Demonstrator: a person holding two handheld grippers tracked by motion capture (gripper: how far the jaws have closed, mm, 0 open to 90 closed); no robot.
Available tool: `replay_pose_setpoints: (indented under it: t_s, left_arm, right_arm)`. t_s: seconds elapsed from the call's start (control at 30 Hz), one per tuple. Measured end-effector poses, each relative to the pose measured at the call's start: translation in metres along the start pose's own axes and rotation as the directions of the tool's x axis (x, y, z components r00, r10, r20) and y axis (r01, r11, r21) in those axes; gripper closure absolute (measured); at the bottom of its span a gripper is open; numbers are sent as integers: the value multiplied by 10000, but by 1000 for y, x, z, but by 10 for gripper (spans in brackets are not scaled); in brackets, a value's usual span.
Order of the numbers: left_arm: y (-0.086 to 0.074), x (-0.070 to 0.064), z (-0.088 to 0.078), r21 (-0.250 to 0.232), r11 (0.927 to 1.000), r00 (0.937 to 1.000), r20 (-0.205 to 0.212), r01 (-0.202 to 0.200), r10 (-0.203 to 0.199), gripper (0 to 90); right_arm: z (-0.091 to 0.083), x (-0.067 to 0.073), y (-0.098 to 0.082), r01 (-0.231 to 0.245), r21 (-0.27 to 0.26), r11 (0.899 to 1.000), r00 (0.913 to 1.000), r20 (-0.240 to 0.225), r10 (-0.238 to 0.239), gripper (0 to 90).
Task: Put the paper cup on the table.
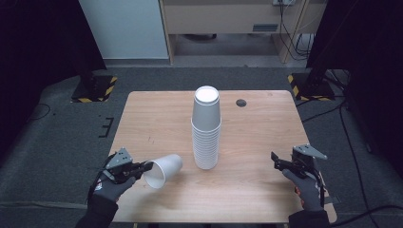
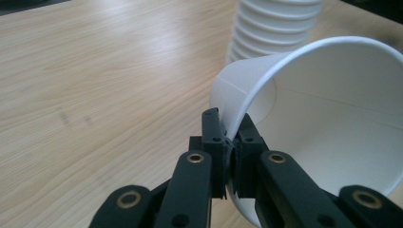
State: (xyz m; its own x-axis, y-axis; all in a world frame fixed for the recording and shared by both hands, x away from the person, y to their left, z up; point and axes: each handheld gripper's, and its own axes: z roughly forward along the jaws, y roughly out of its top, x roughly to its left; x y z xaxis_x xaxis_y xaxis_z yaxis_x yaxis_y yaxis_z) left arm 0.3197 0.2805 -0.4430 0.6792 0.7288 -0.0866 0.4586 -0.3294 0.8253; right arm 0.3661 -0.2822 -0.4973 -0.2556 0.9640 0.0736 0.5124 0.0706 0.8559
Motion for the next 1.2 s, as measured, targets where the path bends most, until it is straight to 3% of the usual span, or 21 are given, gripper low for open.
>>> replay_pose_setpoints:
  t_s: [0.2,0.4,0.53,0.7,0.83,0.87,0.9,0.93,1.0,1.03,1.07,1.13,1.17,1.2]
  left_arm:
    - [-2,17,-4,226,9981,9956,-764,570,-551,858]
    - [1,30,-7,846,9893,9839,-1439,1185,-1055,859]
    - [7,38,-10,1443,9776,9749,-1834,1535,-1260,859]
    - [21,47,-13,2413,9508,9628,-2326,1941,-1375,858]
    - [30,53,-14,3116,9204,9539,-2551,2360,-1582,859]
    - [32,54,-12,3399,9074,9521,-2591,2472,-1623,858]
    - [33,54,-11,3564,8992,9514,-2597,2539,-1657,859]
    - [35,54,-10,3819,8851,9500,-2594,2661,-1736,858]
    - [37,55,-7,4181,8652,9490,-2603,2769,-1780,859]
    - [39,56,-5,4439,8501,9488,-2591,2833,-1808,859]
    - [40,56,-4,4578,8398,9468,-2625,2918,-1859,859]
    - [44,57,-1,5005,8087,9420,-2782,3091,-1879,858]
    - [45,58,1,5201,7889,9356,-2952,3274,-1937,859]
    - [47,59,2,5379,7738,9326,-3072,3344,-1894,858]
  right_arm:
    - [2,1,-1,147,95,9998,9999,21,-147,102]
    - [4,2,-2,235,217,9995,9997,36,-236,101]
    - [5,2,-2,271,265,9993,9996,47,-272,101]
    - [5,3,-2,285,261,9993,9996,61,-286,101]
    - [5,3,-2,329,280,9991,9994,63,-330,100]
    - [5,3,-2,325,285,9991,9994,65,-327,101]
    - [5,3,-2,323,283,9991,9994,74,-325,101]
    - [5,3,-2,320,282,9991,9995,67,-322,101]
    - [5,3,-2,327,298,9990,9994,50,-328,101]
    - [5,4,-2,331,301,9990,9994,51,-333,101]
    - [5,4,-2,322,306,9990,9995,48,-324,101]
    - [6,4,-2,327,319,9990,9995,32,-328,100]
    - [6,4,-2,374,324,9988,9993,40,-375,101]
    - [6,4,-2,369,329,9988,9993,27,-370,100]
